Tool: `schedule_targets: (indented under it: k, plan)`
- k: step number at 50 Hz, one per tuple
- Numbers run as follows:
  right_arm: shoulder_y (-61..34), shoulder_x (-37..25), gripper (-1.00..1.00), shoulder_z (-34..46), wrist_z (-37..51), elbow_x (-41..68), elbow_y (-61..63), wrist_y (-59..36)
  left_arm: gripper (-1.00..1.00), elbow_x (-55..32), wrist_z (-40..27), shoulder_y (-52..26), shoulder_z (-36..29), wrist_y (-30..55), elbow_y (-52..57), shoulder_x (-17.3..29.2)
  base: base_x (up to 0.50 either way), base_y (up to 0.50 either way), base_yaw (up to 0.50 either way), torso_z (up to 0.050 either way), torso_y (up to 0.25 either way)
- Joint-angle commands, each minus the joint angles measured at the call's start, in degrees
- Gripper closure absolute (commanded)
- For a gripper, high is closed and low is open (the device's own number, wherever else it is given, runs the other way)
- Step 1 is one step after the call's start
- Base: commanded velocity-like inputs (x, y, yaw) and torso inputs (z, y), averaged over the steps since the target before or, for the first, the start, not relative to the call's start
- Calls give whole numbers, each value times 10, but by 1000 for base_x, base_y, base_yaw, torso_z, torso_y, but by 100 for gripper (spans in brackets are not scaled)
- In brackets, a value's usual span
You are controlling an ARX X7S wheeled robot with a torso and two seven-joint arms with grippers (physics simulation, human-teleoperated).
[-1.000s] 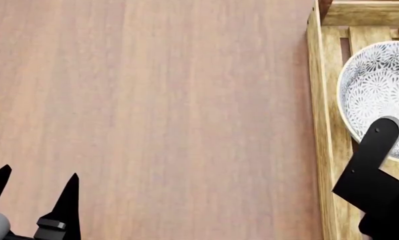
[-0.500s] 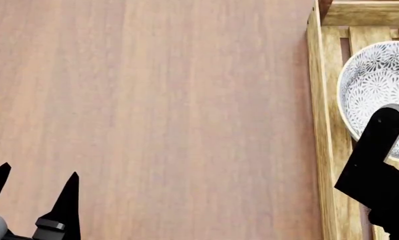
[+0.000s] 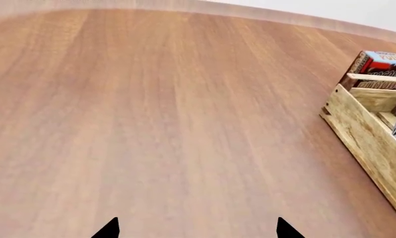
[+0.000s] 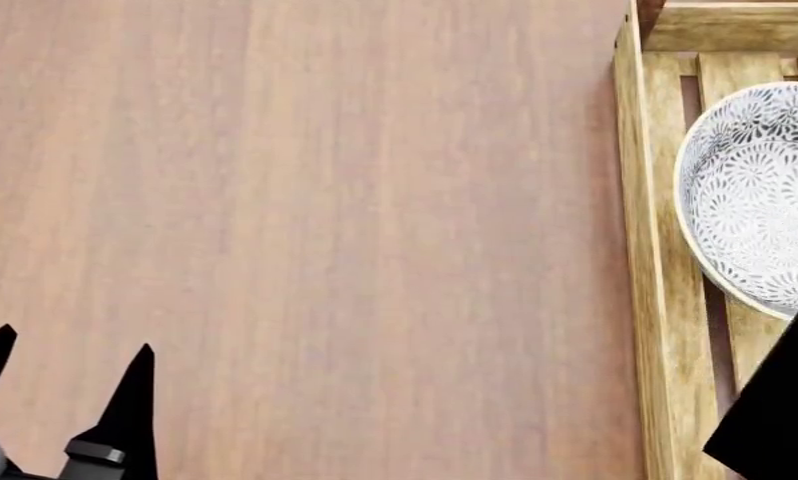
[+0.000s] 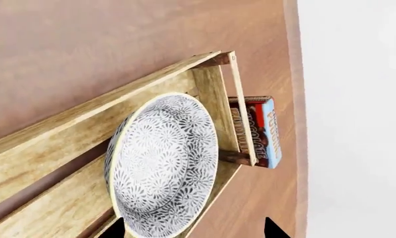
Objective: Pick up the bowl on the left and put it in the tray.
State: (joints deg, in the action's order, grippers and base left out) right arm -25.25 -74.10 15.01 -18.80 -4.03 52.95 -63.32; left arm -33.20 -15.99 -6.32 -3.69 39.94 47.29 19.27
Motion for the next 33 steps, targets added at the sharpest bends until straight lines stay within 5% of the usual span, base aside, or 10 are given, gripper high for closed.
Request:
schedule_targets:
  k: [1, 3, 5, 11, 15, 24, 33]
  plan:
    - [208, 163, -100, -324, -166, -190, 70, 148, -100, -2, -2, 4, 3, -7, 10, 8, 0, 0, 0, 0, 0]
    - [138, 335, -100, -382, -338, -362, 70, 284, -100, -1, -2, 6, 3, -10, 11, 9, 0, 0, 0, 0, 0]
    - [123, 507, -100, -502, -482, -369, 70, 439, -100, 2, -1, 9, 1, -14, 16, 12, 0, 0, 0, 0, 0]
    - [134, 693, -100, -673, -497, -255, 70, 596, -100, 16, 19, 23, -9, -44, 20, 23, 0, 0, 0, 0, 0]
    - [199, 739, -100, -685, -436, -188, 60, 636, -100, 14, 26, 25, -4, -55, 19, 29, 0, 0, 0, 0, 0]
    - [393, 738, -100, -587, -213, -110, 0, 706, -100, 19, 39, 43, 4, -84, 14, 36, 0, 0, 0, 0, 0]
    - [490, 736, -100, -514, -119, 69, -5, 742, -100, 20, 57, 73, 17, -129, 23, 40, 0, 0, 0, 0, 0]
